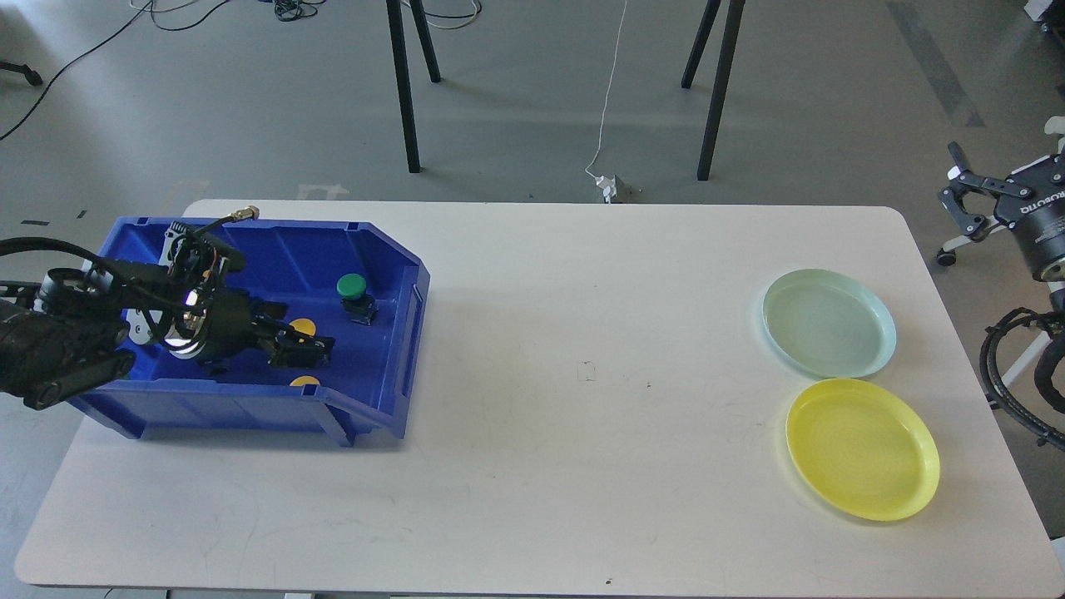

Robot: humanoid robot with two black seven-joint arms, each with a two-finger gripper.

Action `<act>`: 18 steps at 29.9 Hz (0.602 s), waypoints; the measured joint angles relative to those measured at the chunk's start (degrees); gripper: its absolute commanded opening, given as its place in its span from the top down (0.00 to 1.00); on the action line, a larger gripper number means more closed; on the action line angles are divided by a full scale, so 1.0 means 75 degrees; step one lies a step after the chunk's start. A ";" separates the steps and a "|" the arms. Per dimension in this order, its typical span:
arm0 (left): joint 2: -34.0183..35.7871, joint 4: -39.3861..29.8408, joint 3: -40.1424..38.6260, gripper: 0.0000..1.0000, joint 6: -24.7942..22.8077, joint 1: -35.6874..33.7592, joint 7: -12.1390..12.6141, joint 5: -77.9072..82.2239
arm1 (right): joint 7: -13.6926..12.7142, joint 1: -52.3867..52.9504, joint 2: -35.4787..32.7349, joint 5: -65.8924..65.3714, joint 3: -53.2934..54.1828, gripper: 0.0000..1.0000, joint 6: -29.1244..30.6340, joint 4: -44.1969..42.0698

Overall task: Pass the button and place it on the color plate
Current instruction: 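Grasp a yellow-topped button in the bin with the left gripper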

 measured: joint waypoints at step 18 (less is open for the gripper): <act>-0.0270 0.0383 0.0056 0.89 -0.0088 0.0188 -0.0001 0.0005 | 0.0000 -0.0204 -0.0009 0.0000 -0.0001 0.01 0.0000 -0.0045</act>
